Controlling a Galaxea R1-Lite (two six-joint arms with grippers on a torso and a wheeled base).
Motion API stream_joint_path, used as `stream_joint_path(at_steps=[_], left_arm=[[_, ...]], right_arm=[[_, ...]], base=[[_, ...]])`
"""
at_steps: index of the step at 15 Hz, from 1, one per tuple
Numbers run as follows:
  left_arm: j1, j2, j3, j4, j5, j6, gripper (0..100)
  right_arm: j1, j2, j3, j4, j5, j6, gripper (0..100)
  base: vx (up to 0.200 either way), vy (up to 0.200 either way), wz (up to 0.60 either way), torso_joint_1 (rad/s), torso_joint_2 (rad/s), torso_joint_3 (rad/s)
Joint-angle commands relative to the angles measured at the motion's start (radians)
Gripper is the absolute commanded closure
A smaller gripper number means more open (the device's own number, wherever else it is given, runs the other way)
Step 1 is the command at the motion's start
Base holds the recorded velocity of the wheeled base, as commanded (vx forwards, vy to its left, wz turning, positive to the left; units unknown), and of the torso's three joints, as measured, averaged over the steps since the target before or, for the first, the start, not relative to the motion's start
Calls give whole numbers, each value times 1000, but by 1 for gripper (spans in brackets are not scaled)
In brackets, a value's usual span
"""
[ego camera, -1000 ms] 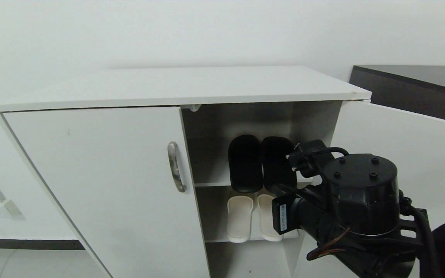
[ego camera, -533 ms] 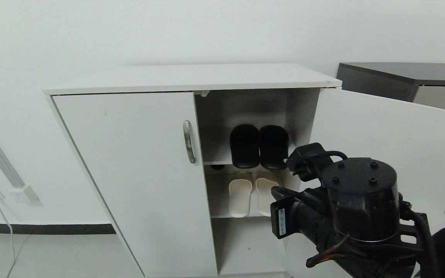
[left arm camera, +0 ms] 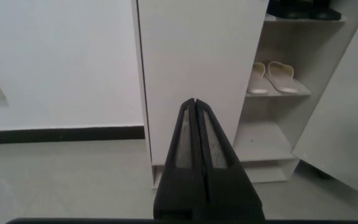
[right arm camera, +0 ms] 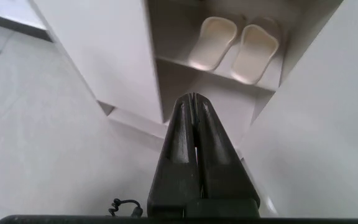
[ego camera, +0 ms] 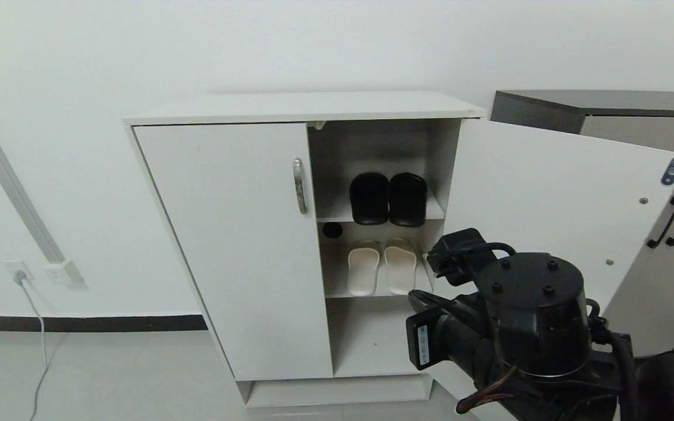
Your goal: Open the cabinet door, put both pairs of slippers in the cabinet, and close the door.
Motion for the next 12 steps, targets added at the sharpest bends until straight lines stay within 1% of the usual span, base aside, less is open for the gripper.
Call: stream_joint_path(at_steps=[1, 12], left_arm=[[0, 0, 0, 0, 1, 0, 100], [0, 0, 0, 0, 1, 0, 100]], right_arm=[[1, 12, 11, -5, 14, -1, 100], [1, 13, 16, -5, 20, -3, 100]], base=[[0, 0, 0, 0, 0, 0], [0, 0, 0, 0, 0, 0]])
